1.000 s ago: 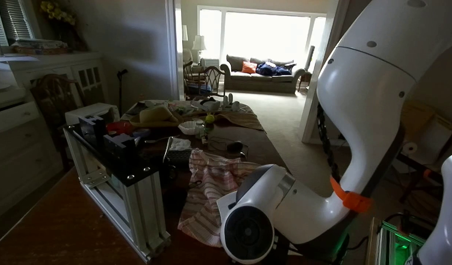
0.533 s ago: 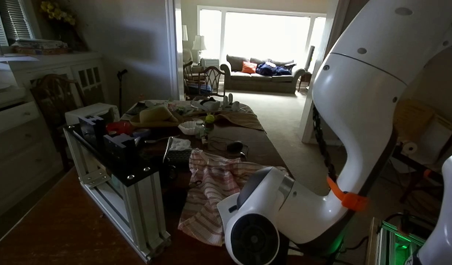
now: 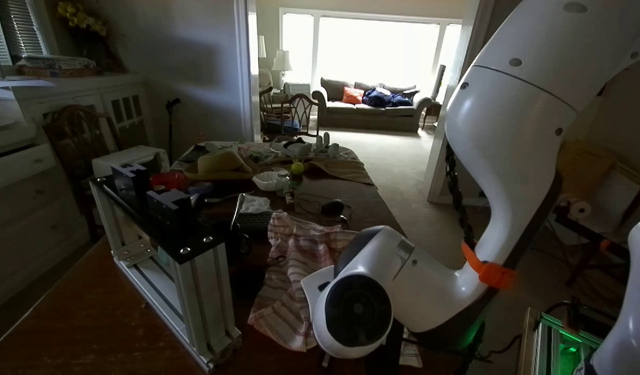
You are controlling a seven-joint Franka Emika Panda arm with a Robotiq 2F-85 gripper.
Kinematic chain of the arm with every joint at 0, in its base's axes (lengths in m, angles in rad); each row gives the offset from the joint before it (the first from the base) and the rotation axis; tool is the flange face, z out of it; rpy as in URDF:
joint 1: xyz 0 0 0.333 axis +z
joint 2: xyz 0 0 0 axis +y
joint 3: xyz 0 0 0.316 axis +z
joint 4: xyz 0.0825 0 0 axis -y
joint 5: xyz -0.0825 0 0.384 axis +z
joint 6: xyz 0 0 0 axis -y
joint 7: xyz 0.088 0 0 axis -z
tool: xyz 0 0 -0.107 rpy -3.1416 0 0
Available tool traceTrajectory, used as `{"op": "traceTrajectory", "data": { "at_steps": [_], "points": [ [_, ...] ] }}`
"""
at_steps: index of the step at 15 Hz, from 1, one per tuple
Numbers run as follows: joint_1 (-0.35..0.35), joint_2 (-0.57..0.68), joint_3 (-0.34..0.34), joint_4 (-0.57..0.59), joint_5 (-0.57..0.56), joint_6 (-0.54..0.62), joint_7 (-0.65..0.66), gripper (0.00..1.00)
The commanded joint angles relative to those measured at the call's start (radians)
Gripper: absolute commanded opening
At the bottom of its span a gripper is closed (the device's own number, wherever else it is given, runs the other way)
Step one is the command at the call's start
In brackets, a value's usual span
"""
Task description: Fold the towel once in length then once in width
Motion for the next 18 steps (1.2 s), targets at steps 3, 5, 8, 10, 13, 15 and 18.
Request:
{"op": "traceTrajectory", "data": {
  "at_steps": [3,5,8,10,13,15,18],
  "points": [
    [-0.098,-0.146,0.014,-0.062,0.337,0.176,-0.391,0.01],
    [-0.175,-0.19,0.069,-0.085,0.481,0.211,-0.541,0.01],
    [-0.286,-0.243,0.152,-0.113,0.72,0.263,-0.767,0.01],
    [-0.344,-0.26,0.187,-0.101,0.876,0.272,-0.916,0.01],
    [-0.403,-0.276,0.206,-0.047,1.107,0.226,-1.134,0.01],
    [-0.309,-0.326,0.075,-0.016,1.263,0.169,-1.279,0.01],
    [-0.297,-0.418,-0.035,0.03,1.425,0.056,-1.489,0.01]
  ]
}}
